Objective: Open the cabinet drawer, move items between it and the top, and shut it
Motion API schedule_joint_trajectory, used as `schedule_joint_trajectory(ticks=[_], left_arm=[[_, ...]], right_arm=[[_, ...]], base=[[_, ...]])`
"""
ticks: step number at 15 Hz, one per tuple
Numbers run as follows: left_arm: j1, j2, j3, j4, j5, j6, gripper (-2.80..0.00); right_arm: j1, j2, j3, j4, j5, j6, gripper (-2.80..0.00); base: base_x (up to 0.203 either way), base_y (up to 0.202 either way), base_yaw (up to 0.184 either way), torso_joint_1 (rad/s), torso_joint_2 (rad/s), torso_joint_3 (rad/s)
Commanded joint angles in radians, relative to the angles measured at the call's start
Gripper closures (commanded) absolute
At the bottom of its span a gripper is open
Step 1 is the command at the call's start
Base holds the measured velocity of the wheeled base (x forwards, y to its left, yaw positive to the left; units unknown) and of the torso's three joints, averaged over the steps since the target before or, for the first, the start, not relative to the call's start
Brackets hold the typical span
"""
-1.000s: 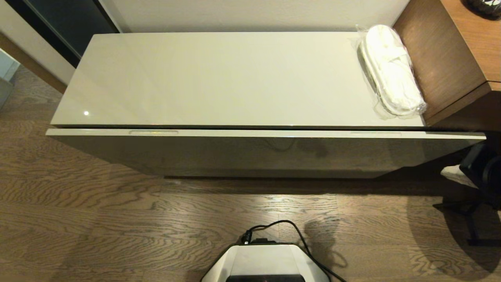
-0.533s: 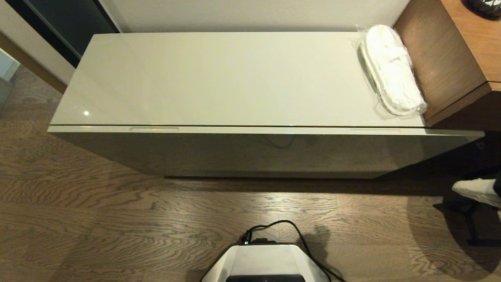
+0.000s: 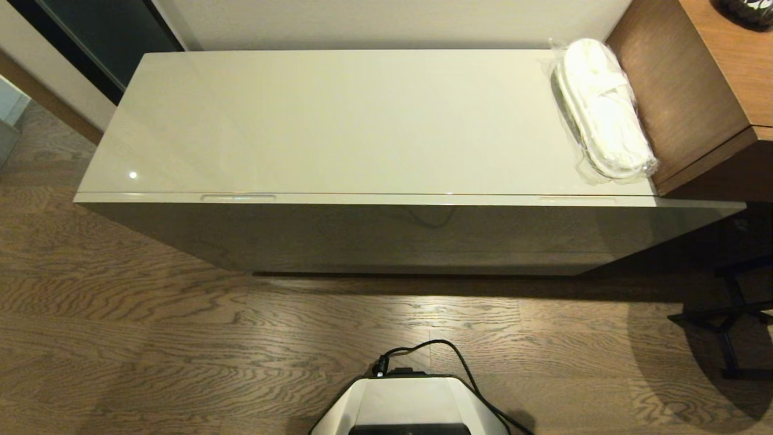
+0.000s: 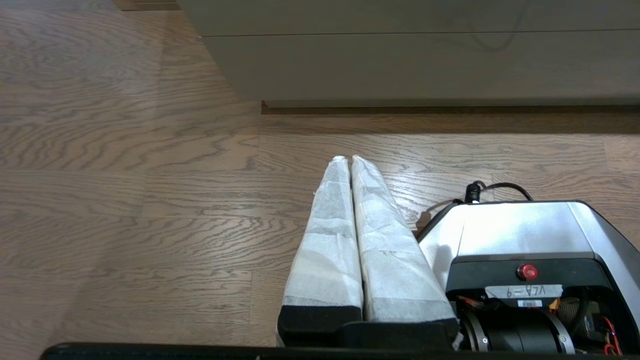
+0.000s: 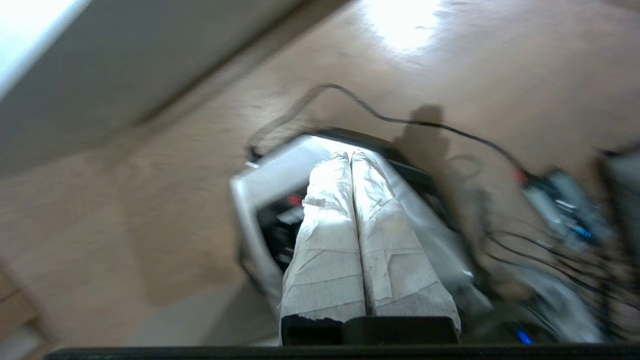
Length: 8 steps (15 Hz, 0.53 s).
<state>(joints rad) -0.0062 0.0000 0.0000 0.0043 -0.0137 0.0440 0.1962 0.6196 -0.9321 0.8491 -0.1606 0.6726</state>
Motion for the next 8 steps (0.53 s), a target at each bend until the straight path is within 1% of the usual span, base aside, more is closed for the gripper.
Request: schedule_joint_trajectory(ticks=[1, 2, 3, 4, 5, 6, 8], left_arm=[[0.000, 0.002, 0.000, 0.000, 0.000, 0.000, 0.00], [0.000, 0.002, 0.000, 0.000, 0.000, 0.000, 0.00], [0.000, 0.002, 0.000, 0.000, 0.000, 0.000, 0.00], [0.000, 0.002, 0.000, 0.000, 0.000, 0.000, 0.00], [0.000, 0.002, 0.000, 0.000, 0.000, 0.000, 0.00], [0.000, 0.002, 0.000, 0.000, 0.000, 0.000, 0.00], [0.000, 0.002, 0.000, 0.000, 0.000, -0.001, 0.00]], right_arm=[[-0.047, -0.185, -0.007, 0.156, 0.007, -0.017, 0.00], [-0.095, -0.217, -0.004, 0.202, 0.035, -0.053, 0.00], [-0.160, -0.249, 0.002, 0.228, 0.070, -0.100, 0.00], [-0.229, -0.295, 0.019, 0.237, 0.133, -0.189, 0.00], [-0.263, -0.322, 0.054, 0.233, 0.186, -0.256, 0.00], [-0.268, -0.331, 0.131, 0.199, 0.183, -0.270, 0.00], [-0.269, -0.345, 0.319, 0.049, 0.124, -0.281, 0.00]], base=[[0.000, 0.000, 0.000, 0.000, 0.00, 0.000], [0.000, 0.000, 0.000, 0.000, 0.00, 0.000], [0.000, 0.000, 0.000, 0.000, 0.00, 0.000], [0.000, 0.000, 0.000, 0.000, 0.00, 0.000], [0.000, 0.000, 0.000, 0.000, 0.00, 0.000], [0.000, 0.000, 0.000, 0.000, 0.00, 0.000], [0.000, 0.000, 0.000, 0.000, 0.00, 0.000]])
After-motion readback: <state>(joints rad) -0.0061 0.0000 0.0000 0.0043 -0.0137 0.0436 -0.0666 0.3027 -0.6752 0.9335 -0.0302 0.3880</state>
